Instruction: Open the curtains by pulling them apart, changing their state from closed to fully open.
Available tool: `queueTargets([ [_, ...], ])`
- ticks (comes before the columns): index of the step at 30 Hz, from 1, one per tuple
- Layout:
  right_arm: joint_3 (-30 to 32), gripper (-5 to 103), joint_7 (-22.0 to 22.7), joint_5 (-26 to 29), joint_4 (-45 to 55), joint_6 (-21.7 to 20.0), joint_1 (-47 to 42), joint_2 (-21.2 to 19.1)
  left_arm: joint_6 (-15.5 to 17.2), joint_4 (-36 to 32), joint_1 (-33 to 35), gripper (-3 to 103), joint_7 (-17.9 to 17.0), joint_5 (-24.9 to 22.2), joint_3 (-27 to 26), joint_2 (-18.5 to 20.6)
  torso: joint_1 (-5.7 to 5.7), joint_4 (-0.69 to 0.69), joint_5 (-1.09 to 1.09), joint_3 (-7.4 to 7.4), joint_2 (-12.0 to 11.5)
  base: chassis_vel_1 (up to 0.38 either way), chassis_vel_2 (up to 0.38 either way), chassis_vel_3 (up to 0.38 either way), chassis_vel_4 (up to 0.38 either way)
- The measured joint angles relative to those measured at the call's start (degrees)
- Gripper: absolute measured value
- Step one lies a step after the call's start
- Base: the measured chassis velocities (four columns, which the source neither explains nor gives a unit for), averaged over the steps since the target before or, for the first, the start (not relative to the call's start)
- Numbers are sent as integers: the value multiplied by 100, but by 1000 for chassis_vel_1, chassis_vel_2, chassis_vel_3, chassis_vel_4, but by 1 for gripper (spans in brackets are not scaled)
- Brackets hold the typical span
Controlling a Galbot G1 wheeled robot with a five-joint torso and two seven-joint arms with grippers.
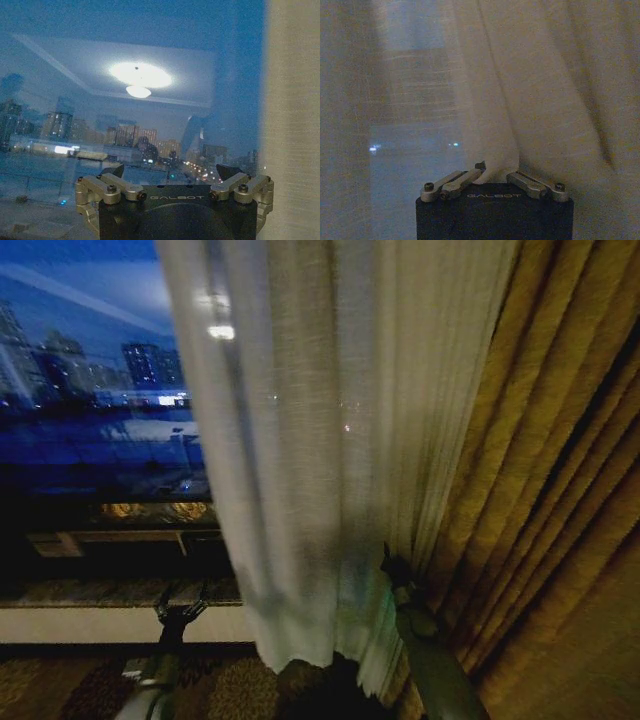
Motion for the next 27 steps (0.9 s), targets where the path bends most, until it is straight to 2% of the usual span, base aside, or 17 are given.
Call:
queueTargets([
  [2,12,0,39,-46,-112,-12,66,-35,0,0,0,100,0,0,-2,1,0,0,7,0,0,68,31,-41,-50],
  [5,90,0,112,-65,-270,-18,162,-99,0,0,0,100,-1,0,-1,0,0,-1,5,0,0,0,0,0,0],
  [8,309,0,471,-77,-627,-16,292,-318,0,-1,0,100,1,0,3,-2,0,-4,7,0,0,0,0,0,0],
  [18,563,0,946,-72,-776,-35,226,-703,0,-1,0,100,2,0,3,-1,-1,-4,6,0,0,0,0,0,0],
  [25,496,0,990,-24,-427,-73,-2,-683,0,-1,0,100,2,0,3,-1,0,-5,7,0,0,0,0,0,0],
  [27,423,-2,884,88,-169,-138,-131,-642,0,-1,0,100,2,0,4,-2,0,-4,7,0,0,0,0,0,0],
])
